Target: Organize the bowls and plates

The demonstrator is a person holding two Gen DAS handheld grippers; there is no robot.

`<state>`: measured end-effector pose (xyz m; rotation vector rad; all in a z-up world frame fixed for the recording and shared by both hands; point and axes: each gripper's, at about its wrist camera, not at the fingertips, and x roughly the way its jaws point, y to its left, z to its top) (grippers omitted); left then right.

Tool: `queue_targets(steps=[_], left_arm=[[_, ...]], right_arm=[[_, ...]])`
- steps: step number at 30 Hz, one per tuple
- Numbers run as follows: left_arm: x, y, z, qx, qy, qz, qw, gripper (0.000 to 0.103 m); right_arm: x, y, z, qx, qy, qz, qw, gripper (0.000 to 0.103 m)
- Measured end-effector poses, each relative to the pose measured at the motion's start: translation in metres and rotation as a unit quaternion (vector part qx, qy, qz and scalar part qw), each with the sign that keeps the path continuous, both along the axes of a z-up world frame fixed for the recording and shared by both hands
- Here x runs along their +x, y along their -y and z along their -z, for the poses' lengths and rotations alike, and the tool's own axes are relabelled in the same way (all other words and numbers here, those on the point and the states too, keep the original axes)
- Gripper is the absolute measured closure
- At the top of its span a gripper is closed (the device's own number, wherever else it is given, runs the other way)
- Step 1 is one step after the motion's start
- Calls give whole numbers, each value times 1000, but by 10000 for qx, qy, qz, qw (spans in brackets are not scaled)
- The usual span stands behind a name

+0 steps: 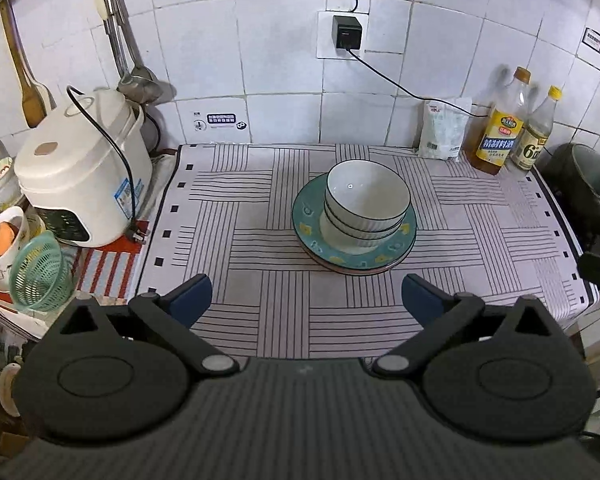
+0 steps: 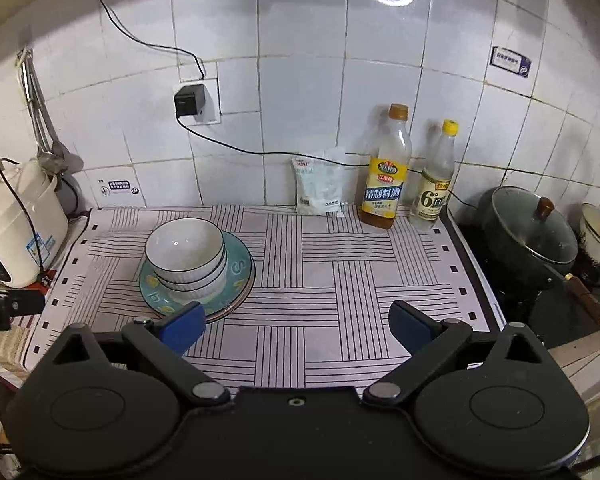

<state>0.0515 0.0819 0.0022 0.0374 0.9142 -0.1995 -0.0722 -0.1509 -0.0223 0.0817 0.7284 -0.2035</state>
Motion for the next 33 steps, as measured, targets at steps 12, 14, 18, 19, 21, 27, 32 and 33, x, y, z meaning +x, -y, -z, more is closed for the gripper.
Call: queue_targets(steps=[12,14,18,19,21,27,32,33], left_arm=[[-21,-5,-4,267,91,110,9995,0],[-25,-5,-5,299,160,158,9993,0],[-31,-4,-4,366,283,174,9988,0],[-32,-5,-4,363,314,166,9987,0],[-33,-5,-2,350,316,146,9988,0],[-33,-7,5,368,303,149,9988,0],[-35,-8,6,174,305,220,9991,0],[-35,-8,7,123,291,225,9992,0]], right_arm=[[-20,-22,1,-208,189,9,9996,3],[-21,-26,3,-143,203,-24,9997,3],[-24,-32,6,-126,195,-32,9997,3],[-25,-33,6,-133,204,-17,9997,3],[-28,-35,7,-145,216,-1,9997,3],[-35,-35,6,-261,248,42,9993,3],[-36,-35,6,-325,212,109,9992,3],[-36,-35,7,-328,206,123,9992,3]])
